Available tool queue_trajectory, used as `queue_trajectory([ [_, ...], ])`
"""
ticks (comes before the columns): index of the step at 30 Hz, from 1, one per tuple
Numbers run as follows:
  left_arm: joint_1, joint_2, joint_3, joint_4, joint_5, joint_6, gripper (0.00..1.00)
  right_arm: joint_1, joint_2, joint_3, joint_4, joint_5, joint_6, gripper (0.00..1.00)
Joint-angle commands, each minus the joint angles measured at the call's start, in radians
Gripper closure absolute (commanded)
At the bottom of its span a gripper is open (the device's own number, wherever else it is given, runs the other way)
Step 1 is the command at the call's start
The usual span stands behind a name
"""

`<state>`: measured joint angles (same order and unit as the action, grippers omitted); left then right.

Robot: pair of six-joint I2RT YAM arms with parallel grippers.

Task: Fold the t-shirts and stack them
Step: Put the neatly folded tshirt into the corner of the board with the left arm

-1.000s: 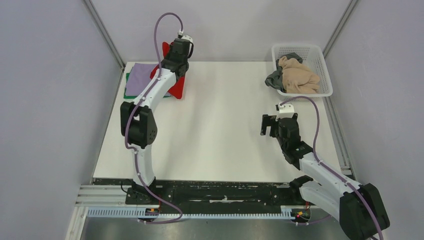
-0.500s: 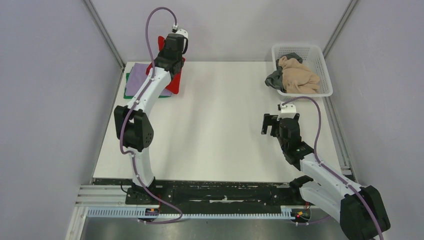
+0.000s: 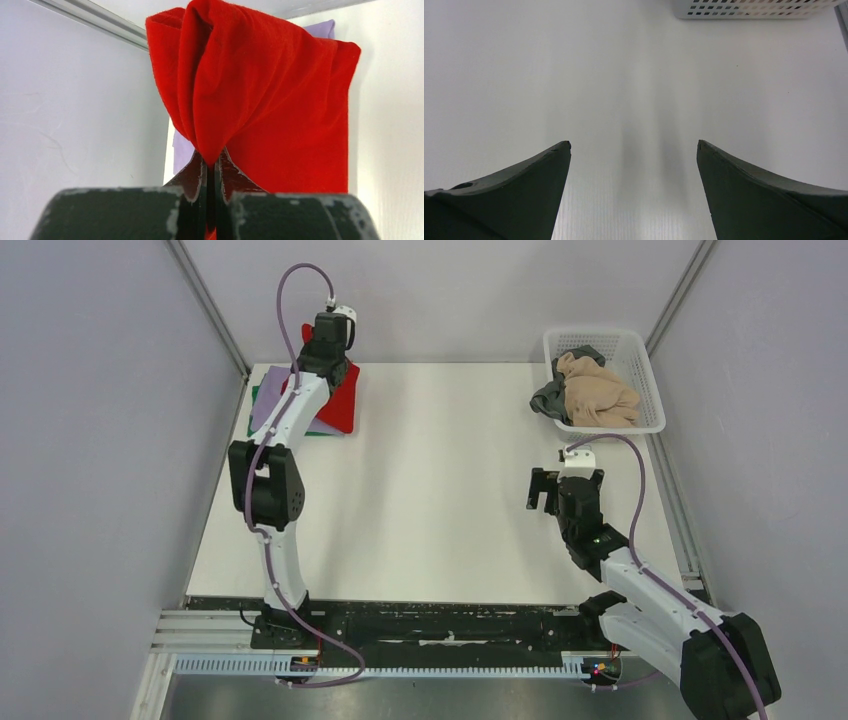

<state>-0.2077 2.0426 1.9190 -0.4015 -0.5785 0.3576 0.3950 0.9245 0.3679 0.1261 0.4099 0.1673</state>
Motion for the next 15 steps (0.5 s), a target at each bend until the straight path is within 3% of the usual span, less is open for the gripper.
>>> queue_trajectory([
  [1,0.033,0.048,0.029,0.091,0.041,0.001,0.98,-0.004,-0.021,-0.002,-0.022,0.055,0.012,0.02],
  [15,0.162,0.207,0.130,0.113,0.056,0.002,0.98,-0.004,-0.092,-0.023,-0.116,0.104,0.027,0.02],
])
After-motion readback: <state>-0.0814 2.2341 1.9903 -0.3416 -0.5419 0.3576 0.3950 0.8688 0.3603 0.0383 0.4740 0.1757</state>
